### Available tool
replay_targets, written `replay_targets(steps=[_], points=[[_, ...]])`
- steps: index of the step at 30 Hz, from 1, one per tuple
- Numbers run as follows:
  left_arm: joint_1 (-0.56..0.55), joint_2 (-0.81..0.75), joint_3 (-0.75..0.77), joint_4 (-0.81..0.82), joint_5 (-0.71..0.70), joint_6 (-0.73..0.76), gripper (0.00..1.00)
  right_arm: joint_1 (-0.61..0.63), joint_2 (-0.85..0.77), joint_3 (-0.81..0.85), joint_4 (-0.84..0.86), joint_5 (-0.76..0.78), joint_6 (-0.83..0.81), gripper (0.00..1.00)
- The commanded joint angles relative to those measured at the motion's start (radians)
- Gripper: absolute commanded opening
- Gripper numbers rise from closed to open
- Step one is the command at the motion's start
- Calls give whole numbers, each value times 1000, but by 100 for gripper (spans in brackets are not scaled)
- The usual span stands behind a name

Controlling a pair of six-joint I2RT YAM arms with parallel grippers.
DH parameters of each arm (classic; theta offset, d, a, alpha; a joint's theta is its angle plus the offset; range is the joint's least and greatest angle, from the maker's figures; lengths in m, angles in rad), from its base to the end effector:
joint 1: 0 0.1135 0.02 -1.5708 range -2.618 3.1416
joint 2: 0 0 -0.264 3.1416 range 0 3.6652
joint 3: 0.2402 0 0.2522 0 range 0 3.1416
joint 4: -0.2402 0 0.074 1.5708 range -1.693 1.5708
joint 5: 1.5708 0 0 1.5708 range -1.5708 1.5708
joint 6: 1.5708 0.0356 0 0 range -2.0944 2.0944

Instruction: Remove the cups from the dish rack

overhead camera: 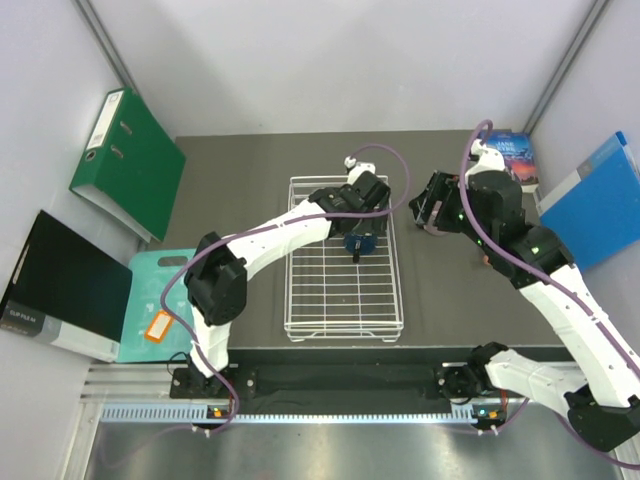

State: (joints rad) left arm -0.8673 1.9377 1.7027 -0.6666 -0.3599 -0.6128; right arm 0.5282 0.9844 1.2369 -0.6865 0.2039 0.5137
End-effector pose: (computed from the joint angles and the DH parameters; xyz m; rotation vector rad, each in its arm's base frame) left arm 0.2900 -0.3225 0.2771 0.1543 2.4040 -0.2407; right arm 0.1720 0.0920 0.4069 0.1174 2.0222 0.4632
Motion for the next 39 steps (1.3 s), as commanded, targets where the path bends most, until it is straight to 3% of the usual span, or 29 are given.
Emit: replay_targets(steps=[1,10,12,15,16,20,32,37,39], points=[[-1,24,32,13,-5,8,99,10,-7,10,5,-12,-26,72],[14,73,38,9,3,2,99,12,-1,-5,4,-12,-30,72],[19,76,37,9,6,1,95,12,-3,-7,4,-11,-32,72],[21,61,29,12,3,13,73,12,-3,-8,4,-8,-30,72],[21,50,29,13,-2,16,50,12,-4,-10,5,-8,-30,72],[21,30,34,4,-10,28,0,12,-7,-17,16,-6,-21,72],[21,-180,44,21,55,21,0,12,-23,-22,35,14,-7,72],[39,-319,-23,146,209,-34,0,10,-36,-37,53,23,17,72],[65,-405,-131,237,304,-80,0,12,-52,-59,70,23,35,72]])
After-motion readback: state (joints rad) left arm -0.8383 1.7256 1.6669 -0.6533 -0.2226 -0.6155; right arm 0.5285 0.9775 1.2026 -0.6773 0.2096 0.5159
